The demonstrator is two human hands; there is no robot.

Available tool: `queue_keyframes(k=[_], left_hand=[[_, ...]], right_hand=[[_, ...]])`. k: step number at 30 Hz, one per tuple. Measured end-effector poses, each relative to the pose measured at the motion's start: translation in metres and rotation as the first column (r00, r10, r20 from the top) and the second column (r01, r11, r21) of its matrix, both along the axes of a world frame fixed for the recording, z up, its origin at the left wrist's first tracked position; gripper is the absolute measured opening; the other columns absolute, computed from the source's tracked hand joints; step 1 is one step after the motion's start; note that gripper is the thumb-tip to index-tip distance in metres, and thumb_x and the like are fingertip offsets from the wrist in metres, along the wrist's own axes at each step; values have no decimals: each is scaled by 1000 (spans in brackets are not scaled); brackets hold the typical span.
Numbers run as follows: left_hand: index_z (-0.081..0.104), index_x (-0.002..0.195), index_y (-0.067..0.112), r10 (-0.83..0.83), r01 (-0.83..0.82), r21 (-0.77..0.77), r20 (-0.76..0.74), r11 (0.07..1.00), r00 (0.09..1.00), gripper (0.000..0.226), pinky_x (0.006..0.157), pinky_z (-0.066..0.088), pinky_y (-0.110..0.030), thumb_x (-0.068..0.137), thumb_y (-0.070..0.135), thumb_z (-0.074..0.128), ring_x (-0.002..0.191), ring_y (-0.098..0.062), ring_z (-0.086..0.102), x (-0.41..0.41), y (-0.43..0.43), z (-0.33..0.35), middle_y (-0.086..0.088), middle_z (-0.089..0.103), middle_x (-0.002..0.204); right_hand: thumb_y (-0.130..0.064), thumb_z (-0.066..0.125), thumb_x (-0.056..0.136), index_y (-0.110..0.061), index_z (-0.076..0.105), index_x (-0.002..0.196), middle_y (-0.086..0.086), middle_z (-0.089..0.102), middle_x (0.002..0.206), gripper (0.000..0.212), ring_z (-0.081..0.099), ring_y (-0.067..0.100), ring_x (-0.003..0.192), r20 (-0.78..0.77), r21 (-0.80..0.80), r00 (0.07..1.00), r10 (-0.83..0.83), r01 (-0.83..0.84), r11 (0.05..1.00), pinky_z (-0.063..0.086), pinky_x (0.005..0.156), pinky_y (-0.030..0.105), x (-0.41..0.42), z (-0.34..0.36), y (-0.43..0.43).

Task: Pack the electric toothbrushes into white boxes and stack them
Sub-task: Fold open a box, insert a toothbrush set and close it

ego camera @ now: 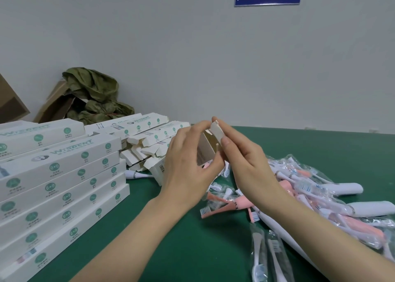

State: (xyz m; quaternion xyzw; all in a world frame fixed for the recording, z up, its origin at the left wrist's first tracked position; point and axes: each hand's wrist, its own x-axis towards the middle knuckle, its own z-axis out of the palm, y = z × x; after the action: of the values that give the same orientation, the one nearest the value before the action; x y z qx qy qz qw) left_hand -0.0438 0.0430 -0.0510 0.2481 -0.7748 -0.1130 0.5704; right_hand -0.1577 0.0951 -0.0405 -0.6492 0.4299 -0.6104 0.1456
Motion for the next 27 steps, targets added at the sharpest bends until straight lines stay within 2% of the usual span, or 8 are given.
queue_keyframes(k=[2,5,8,13,16,19,24,27], left_hand=[[42,120,42,-27,27,-8,1,1000,1000,40,85,40,-21,81,43,53,100,-2,48,0,1,-1,19,53,109],[39,123,46,-67,64,54,50,996,997,54,86,36,-9,76,42,65,105,2,49,0,-1,-3,26,53,113],[34,123,50,-72,62,139,74,988,995,72,86,31,1,68,36,78,109,16,41,1,-7,-6,41,45,114],[45,94,49,-51,51,114,-4,992,999,52,72,41,-9,68,23,81,91,7,51,2,-6,-5,28,53,103],[45,91,50,-47,48,111,-13,993,999,49,70,40,-8,67,27,80,88,8,52,1,-1,-2,29,54,101],[47,93,48,-62,65,128,-31,990,998,46,70,38,-4,66,30,79,87,10,52,2,1,-1,27,57,98],[50,104,42,-58,66,149,-56,987,997,49,76,41,-11,61,22,62,89,4,54,1,2,-6,24,60,97],[47,105,42,-38,43,89,-59,995,998,56,78,35,-4,66,16,77,92,10,49,3,0,-3,23,56,99]], right_hand=[[-21,42,99,-48,50,121,-28,62,117,36,59,0,110,24,-17,999,-38,38,999,48,92,24,1,-1,1],[-18,43,100,-48,48,124,-31,66,80,39,63,-2,77,-5,-48,990,-141,141,989,46,62,12,0,-6,0],[-15,43,99,-38,48,132,-43,56,82,41,55,-19,83,-63,-56,979,-193,190,980,38,70,1,-2,-10,-1],[-10,42,99,-32,46,134,-34,52,59,42,52,-11,63,-141,-96,953,-267,255,962,37,57,4,-2,-10,-1],[-15,38,100,-21,43,140,-29,54,96,41,53,-13,87,-225,-148,922,-314,286,947,36,76,1,1,-10,1],[-30,27,98,-21,23,146,-14,32,140,49,28,-9,129,-313,-124,908,-280,254,959,17,104,2,3,-15,2],[-36,23,98,-32,-1,141,-18,3,149,49,0,-9,139,-453,-143,843,-290,253,957,2,110,6,10,-22,0],[-48,22,97,-44,11,140,-31,13,146,44,11,-15,137,-330,-66,933,-145,130,989,11,109,4,6,-13,0]])
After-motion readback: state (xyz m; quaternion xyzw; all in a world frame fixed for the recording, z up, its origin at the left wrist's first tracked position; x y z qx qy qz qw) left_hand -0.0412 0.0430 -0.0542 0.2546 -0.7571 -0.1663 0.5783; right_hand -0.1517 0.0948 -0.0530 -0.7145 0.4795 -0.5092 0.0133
